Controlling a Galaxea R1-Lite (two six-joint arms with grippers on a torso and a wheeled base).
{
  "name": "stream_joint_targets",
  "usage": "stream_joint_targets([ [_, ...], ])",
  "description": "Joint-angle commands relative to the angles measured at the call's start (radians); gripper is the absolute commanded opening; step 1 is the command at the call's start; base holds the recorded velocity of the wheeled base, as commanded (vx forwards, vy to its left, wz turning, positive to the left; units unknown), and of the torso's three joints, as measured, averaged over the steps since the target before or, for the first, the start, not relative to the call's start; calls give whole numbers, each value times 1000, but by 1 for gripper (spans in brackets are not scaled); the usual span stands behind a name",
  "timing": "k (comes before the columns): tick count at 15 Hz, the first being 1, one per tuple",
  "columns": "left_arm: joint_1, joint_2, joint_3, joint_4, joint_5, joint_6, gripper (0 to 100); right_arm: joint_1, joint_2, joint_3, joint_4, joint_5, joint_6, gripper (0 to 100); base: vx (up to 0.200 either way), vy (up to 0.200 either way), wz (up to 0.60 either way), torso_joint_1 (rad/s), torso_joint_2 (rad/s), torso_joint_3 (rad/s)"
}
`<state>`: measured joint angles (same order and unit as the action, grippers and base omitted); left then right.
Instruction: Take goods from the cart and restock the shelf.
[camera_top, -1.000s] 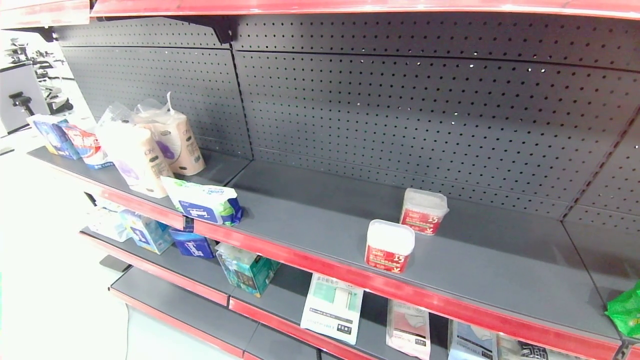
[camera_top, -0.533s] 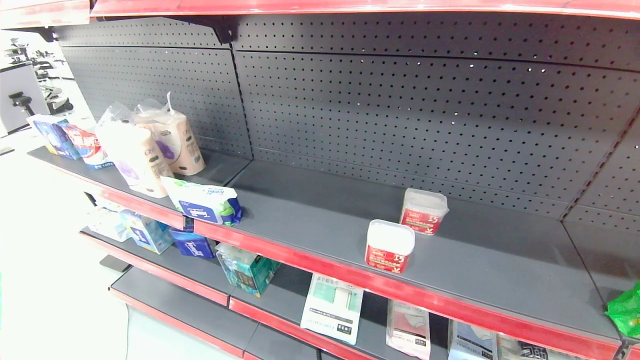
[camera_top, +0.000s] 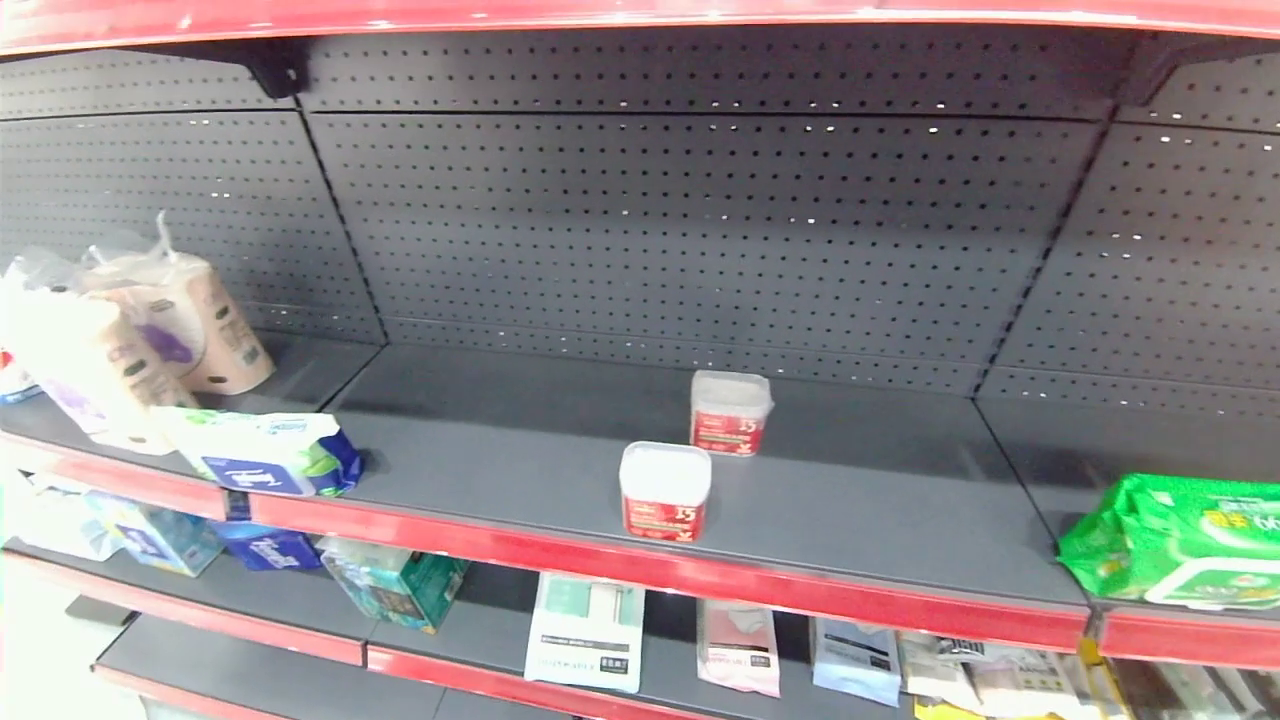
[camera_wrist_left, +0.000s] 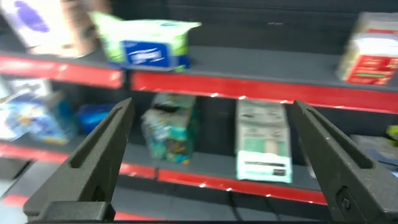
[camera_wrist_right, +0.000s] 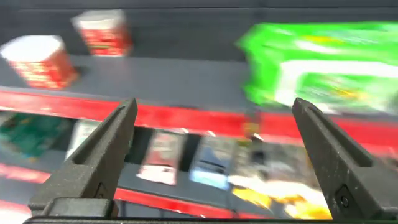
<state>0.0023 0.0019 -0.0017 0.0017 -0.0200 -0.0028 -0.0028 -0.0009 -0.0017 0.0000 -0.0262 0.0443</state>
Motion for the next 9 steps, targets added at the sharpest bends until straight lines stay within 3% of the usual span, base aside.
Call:
stream_joint_targets([
  [1,1,0,0,0,0,-2,100,0,2,0,0,0,0,100,0,0,-600,2,2,2],
  [4,1,0,0,0,0,0,100,1,2,0,0,0,-1,100,0,0,-600,4,5,2],
  [7,-5,13,-1,1,-3,3,100,1,2,0,0,2,-9,100,0,0,0,0,0,0],
  [9,-8,53,-60,4,-57,60,100,1,2,0,2,2,-14,100,0,0,0,0,0,0],
])
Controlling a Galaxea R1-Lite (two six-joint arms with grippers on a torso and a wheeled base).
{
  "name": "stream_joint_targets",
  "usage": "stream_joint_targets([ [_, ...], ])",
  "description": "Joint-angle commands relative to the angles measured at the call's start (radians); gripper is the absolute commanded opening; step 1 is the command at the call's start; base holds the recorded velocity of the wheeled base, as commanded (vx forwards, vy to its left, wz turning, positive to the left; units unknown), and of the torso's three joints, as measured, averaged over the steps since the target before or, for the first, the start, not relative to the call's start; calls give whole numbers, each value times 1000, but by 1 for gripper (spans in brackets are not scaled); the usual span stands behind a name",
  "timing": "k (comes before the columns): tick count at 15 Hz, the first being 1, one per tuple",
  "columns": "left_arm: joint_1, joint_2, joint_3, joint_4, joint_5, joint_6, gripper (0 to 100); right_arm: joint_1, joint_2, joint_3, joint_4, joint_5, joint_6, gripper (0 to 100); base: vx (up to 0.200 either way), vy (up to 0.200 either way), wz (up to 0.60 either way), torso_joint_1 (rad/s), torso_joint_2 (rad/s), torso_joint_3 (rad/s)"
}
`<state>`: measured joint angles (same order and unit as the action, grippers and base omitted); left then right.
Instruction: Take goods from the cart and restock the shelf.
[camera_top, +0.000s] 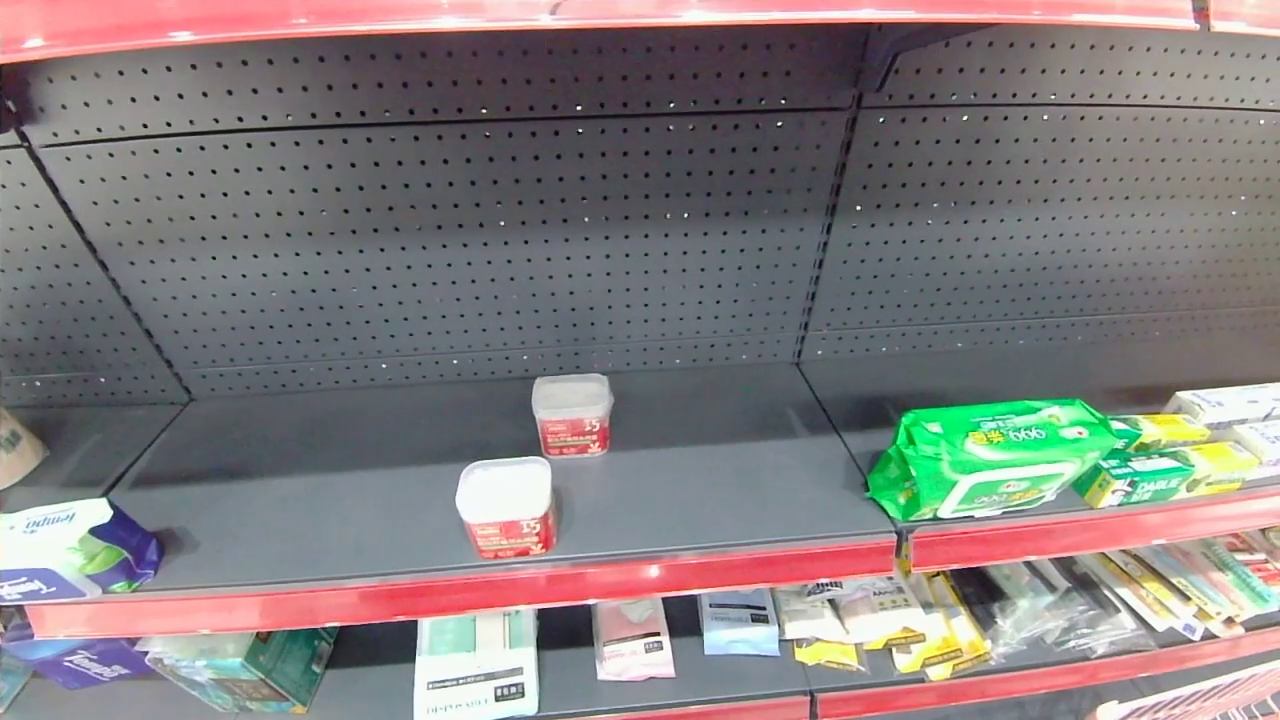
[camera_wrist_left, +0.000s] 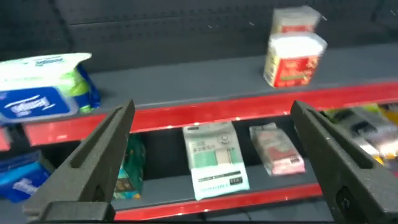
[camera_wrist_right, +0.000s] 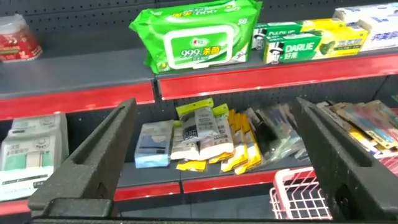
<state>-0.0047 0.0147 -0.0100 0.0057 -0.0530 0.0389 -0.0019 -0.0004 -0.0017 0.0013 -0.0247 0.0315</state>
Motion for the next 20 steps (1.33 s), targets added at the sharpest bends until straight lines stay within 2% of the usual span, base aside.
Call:
stream_joint_targets([
  [1,0,252,-217,-4,-11,-7,100,0,2,0,0,2,-5,100,0,0,0,0,0,0],
  [2,18,511,-432,-20,41,-133,100,0,2,0,0,3,-12,100,0,0,0,0,0,0],
  [3,72,838,-705,-38,151,-275,100,0,2,0,0,6,-15,100,0,0,0,0,0,0],
  [4,135,993,-743,-49,245,-246,100,0,2,0,0,8,-16,100,0,0,0,0,0,0],
  [5,143,1051,-736,-52,291,-215,100,0,2,0,0,8,-16,100,0,0,0,0,0,0],
  [6,134,1177,-650,-81,300,-182,100,0,2,2,0,6,-22,100,0,0,0,0,0,0],
  [7,117,1214,-613,-107,277,-180,100,0,2,2,0,8,-22,100,0,0,0,0,0,0],
  [8,65,1292,-545,-184,211,-166,100,0,2,2,0,8,-27,100,0,0,0,0,0,0],
  [9,45,1374,-539,-224,166,-145,100,0,2,2,0,8,-28,100,0,0,0,0,0,0],
  [10,29,1420,-544,-251,157,-137,100,0,2,2,0,8,-28,100,0,0,0,0,0,0],
  [12,-37,1538,-555,-323,153,-134,100,0,2,2,0,8,-28,100,0,0,0,0,0,0],
  [15,-95,1656,-602,-349,163,-142,100,0,2,2,0,8,-28,100,0,0,0,0,0,0],
  [17,-149,1693,-613,-375,162,-169,100,0,2,2,0,8,-28,100,0,0,0,0,0,0],
  [18,-158,1720,-616,-388,162,-180,100,0,2,0,0,8,-28,100,0,0,0,0,0,0],
  [20,-169,1763,-616,-418,159,-182,100,0,2,2,0,8,-28,100,0,0,0,0,0,0],
])
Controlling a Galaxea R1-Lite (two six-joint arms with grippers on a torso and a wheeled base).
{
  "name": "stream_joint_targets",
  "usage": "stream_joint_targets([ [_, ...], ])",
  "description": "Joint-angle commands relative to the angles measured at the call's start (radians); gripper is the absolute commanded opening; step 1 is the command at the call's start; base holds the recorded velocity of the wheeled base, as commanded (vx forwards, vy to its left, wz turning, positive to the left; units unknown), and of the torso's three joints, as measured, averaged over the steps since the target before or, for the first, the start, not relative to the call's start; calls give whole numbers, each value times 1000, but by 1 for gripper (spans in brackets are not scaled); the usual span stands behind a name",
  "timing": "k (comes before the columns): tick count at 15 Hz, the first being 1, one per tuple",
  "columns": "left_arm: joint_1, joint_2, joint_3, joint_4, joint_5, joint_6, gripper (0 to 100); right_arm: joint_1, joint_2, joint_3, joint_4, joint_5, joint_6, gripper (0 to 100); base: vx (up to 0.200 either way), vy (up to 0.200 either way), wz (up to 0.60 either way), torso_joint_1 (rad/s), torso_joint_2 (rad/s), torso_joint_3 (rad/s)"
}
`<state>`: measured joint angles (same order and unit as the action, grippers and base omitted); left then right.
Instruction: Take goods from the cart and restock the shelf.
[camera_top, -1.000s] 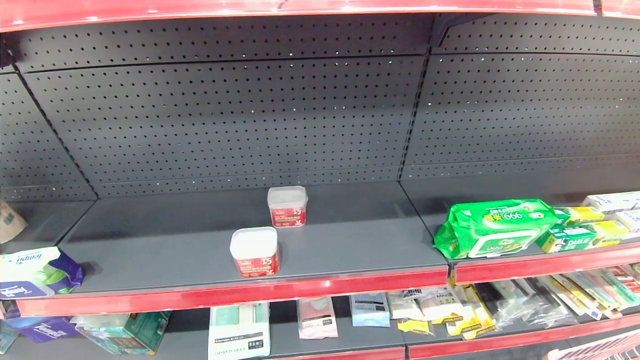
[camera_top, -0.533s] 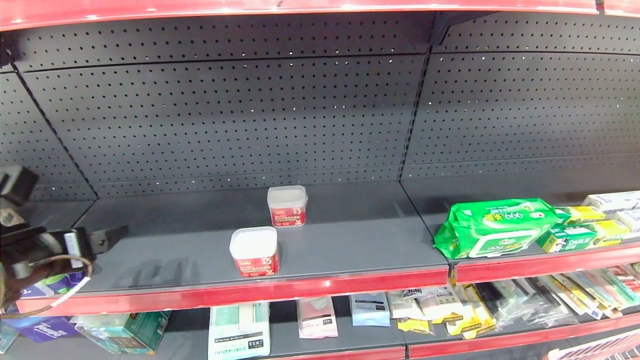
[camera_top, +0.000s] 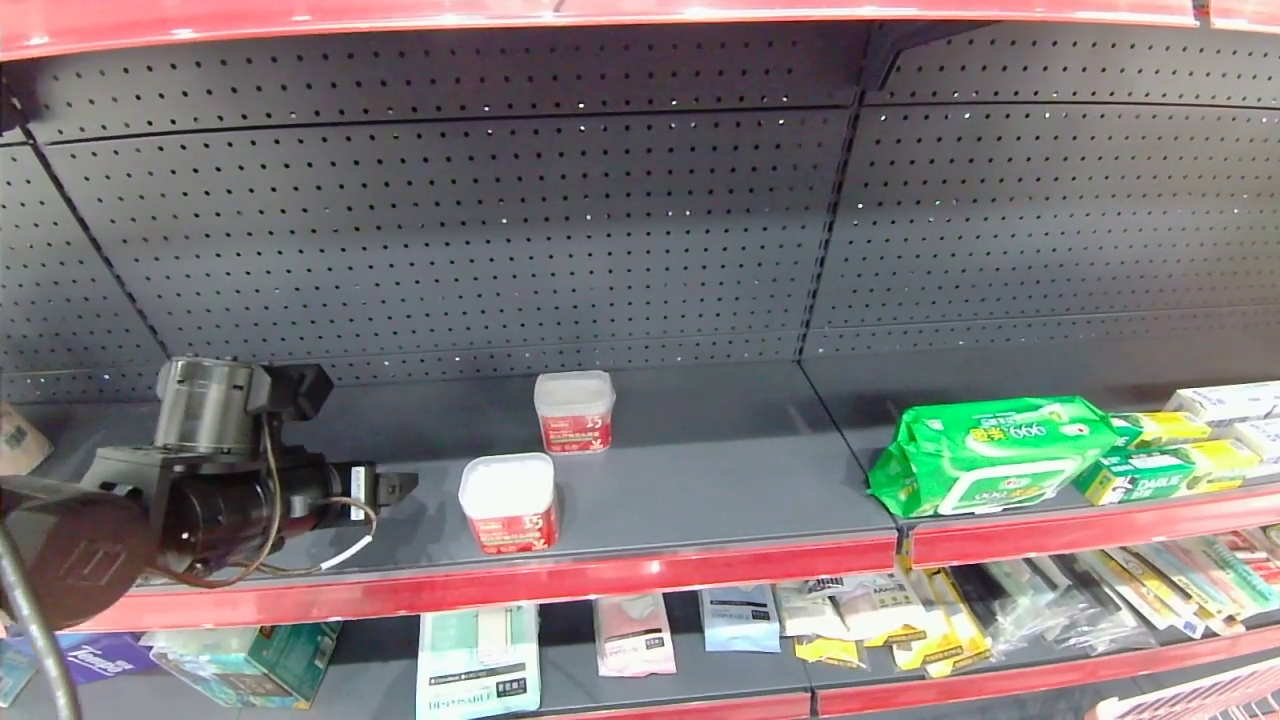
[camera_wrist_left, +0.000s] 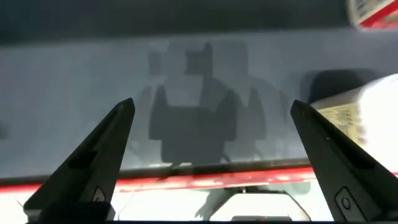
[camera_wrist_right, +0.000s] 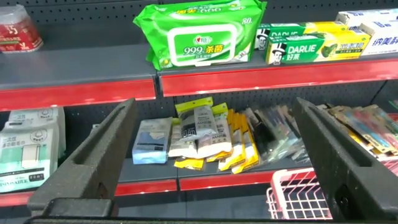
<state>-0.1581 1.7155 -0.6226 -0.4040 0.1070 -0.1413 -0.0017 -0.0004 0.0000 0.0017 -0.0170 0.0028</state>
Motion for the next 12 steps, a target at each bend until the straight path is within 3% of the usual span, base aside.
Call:
stream_joint_targets([
  [1,-18,76,-6,-16,-3,0,100,0,2,0,0,0,0,100,0,0,0,0,0,0],
  [7,-40,127,-34,-18,-7,-3,100,0,2,0,0,0,0,100,0,0,0,0,0,0],
  [10,-84,154,-77,-18,-6,-64,100,0,2,-2,0,-1,-1,100,0,0,0,0,0,0],
  [12,-93,167,-89,-18,-6,-64,100,0,2,0,0,-1,-1,100,0,0,0,0,0,0],
])
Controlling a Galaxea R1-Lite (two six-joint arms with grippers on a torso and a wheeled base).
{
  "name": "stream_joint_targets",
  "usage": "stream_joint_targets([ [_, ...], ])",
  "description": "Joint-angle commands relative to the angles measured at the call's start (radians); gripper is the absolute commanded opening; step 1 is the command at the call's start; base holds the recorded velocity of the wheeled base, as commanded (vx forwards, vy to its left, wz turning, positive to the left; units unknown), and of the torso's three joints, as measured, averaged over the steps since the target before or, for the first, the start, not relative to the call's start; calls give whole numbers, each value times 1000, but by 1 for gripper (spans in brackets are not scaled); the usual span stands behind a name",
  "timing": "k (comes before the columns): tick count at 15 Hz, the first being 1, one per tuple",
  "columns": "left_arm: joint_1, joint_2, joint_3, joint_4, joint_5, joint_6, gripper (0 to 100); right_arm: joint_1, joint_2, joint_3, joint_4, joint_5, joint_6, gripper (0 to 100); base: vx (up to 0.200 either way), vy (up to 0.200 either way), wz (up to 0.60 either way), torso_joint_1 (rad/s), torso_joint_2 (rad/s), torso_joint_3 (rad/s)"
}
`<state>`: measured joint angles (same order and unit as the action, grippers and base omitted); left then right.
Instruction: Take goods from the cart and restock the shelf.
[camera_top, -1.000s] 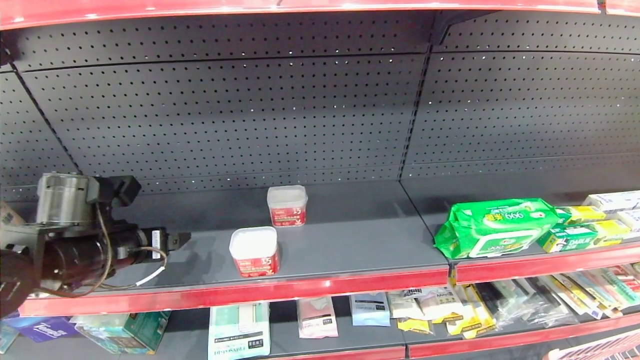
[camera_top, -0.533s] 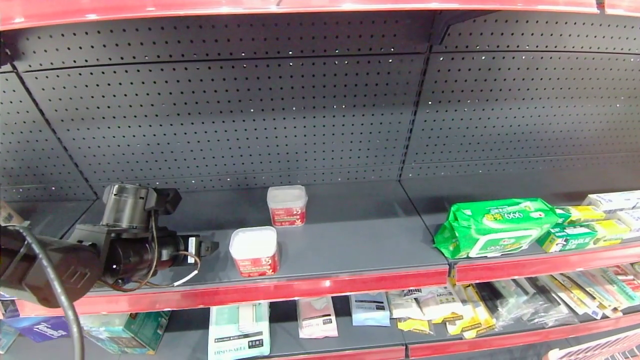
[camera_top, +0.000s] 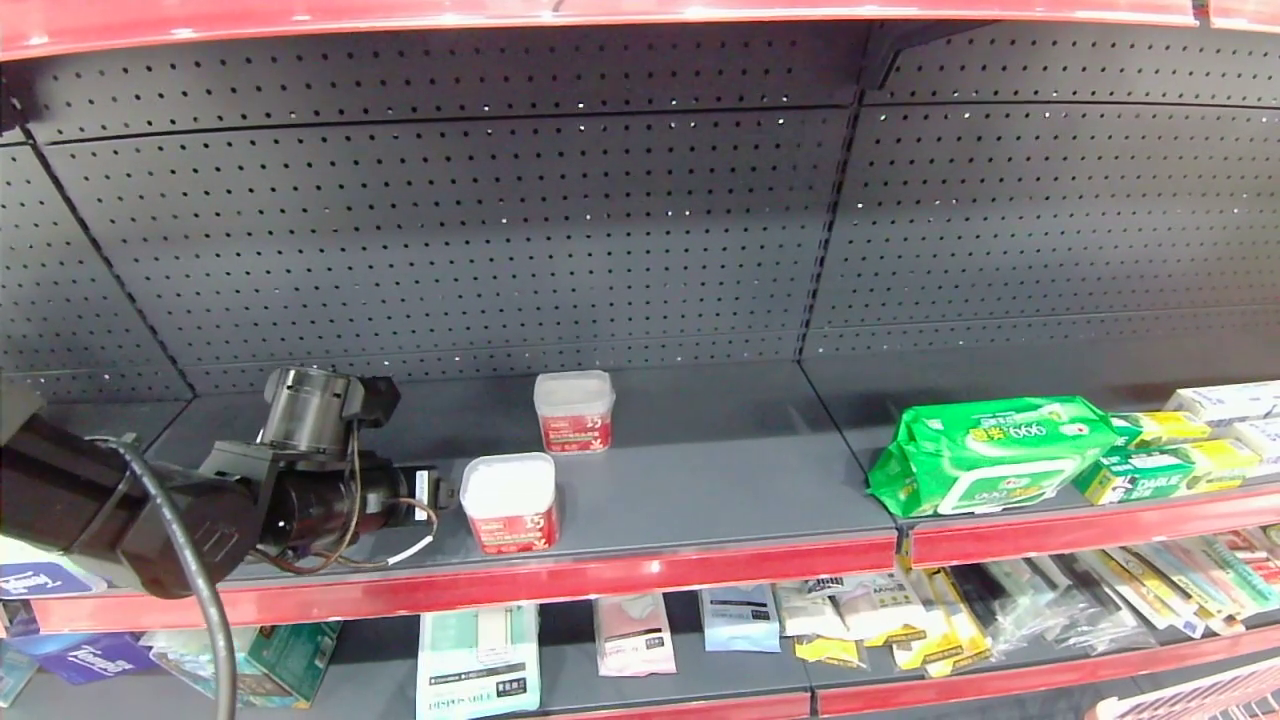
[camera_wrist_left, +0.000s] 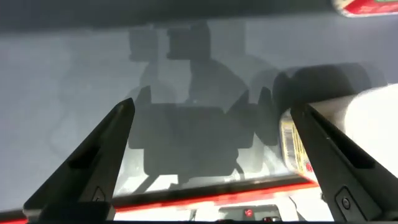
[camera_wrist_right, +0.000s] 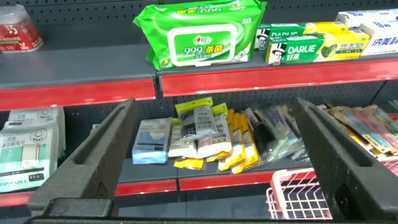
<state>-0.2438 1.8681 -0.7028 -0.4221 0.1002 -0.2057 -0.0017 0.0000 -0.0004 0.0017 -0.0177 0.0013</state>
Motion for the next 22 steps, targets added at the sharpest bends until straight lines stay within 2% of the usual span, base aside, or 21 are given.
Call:
stream_joint_targets([
  [1,-17,19,-17,0,1,-1,100,0,2,0,0,1,0,100,0,0,0,0,0,0],
  [9,-32,68,-100,2,4,2,100,0,2,0,0,-1,2,100,0,0,0,0,0,0],
  [22,-74,85,-109,2,6,2,100,0,2,0,0,1,2,100,0,0,0,0,0,0],
])
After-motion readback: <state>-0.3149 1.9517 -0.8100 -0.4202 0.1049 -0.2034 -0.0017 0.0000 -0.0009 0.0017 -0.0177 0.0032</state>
